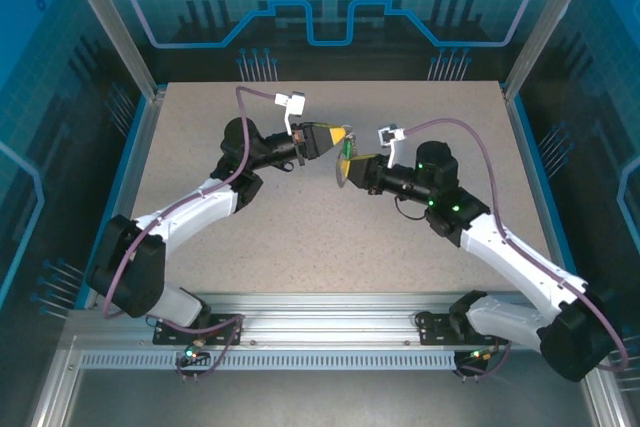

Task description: Put the keys on the keyring

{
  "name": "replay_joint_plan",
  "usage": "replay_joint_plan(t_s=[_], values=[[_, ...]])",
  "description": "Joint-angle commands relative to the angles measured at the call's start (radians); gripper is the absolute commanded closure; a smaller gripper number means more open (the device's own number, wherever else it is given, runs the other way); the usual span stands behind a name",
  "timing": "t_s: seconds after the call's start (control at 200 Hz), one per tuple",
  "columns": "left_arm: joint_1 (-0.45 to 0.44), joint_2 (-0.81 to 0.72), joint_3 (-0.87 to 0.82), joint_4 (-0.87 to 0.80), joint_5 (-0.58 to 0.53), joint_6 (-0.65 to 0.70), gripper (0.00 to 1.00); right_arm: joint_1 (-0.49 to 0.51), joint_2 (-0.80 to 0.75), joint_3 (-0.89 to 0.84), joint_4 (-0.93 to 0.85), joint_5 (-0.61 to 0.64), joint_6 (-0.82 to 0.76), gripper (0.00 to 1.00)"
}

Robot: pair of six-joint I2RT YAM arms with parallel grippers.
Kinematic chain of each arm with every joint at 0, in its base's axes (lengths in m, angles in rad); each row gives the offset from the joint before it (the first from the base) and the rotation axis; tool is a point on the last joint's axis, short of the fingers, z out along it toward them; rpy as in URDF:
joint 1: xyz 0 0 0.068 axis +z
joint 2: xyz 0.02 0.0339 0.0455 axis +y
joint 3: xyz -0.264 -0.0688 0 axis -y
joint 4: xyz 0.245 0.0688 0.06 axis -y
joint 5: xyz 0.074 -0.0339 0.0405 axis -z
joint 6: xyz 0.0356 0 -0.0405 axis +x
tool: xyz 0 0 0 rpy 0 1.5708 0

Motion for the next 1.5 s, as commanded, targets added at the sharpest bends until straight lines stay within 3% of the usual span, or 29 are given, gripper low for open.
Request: replay_joint_plan(t_s=[0.0, 0.205, 0.535, 1.22, 1.496], values=[[0.001, 0.004, 0.006, 0.077, 0.013, -0.02, 1.0, -0.051, -0.087, -0.02, -0.049, -0.011, 0.003, 0.68], [0.001, 0.015, 0.003, 0.109, 0.019, -0.041, 1.0, -0.131, -0.141, -0.011, 0.016, -0.016, 0.073, 0.65], [0.001, 0.02, -0.005, 0.13, 0.019, -0.058, 1.0, -0.116, 0.025, 0.101, 0.253, -0.062, 0.186, 0.65], [0.001, 0.022, -0.005, 0.136, 0.019, -0.065, 1.0, -0.061, 0.082, 0.1, 0.298, -0.067, 0.178, 0.66], [0.001, 0.023, -0.004, 0.137, 0.017, -0.066, 1.0, -0.056, 0.091, 0.089, 0.301, -0.069, 0.18, 0.74]])
